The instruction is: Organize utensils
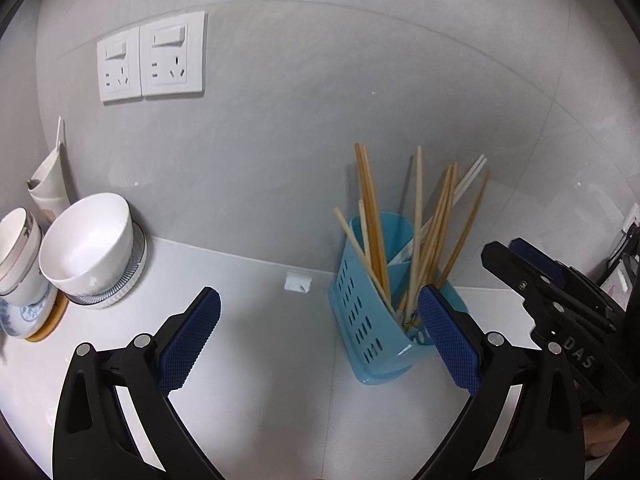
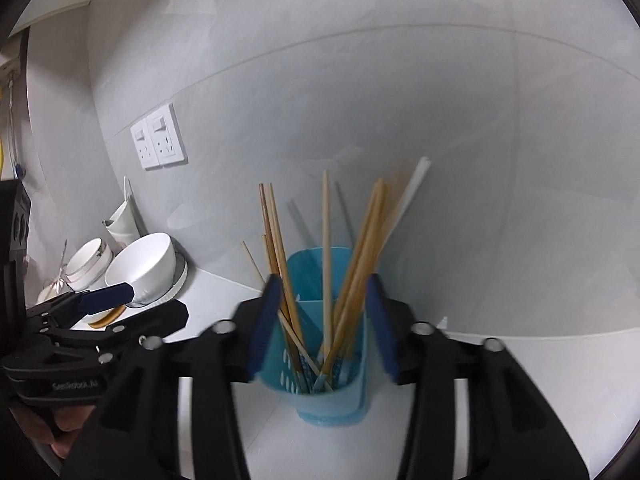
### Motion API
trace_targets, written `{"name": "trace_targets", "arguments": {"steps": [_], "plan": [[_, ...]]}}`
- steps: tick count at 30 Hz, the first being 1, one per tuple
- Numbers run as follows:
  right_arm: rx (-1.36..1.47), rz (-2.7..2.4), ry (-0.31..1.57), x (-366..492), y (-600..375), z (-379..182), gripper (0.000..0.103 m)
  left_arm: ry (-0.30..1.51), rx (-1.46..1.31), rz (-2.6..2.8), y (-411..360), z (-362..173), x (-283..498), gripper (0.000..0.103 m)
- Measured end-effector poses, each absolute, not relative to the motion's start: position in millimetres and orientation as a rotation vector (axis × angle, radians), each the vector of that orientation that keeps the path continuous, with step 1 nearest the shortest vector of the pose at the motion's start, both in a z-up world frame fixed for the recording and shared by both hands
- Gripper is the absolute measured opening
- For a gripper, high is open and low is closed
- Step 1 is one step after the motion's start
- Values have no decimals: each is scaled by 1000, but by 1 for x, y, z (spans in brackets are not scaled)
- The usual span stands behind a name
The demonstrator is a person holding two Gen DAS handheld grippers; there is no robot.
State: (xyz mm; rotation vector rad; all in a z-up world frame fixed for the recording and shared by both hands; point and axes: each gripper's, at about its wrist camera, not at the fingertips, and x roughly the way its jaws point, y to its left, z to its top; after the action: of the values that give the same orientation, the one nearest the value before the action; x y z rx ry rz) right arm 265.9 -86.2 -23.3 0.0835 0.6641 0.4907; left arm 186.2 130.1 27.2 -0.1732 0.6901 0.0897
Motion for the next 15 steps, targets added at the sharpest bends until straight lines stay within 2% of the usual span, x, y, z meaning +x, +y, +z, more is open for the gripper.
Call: {"name": "trace_targets", "arguments": {"steps": [7, 15], "plan": [[86, 465, 681, 238, -116, -3, 82, 680, -156, 86, 118, 45, 162, 97], [76, 446, 723, 210, -139, 4, 95, 707, -134, 80, 105, 48, 137, 97]]}}
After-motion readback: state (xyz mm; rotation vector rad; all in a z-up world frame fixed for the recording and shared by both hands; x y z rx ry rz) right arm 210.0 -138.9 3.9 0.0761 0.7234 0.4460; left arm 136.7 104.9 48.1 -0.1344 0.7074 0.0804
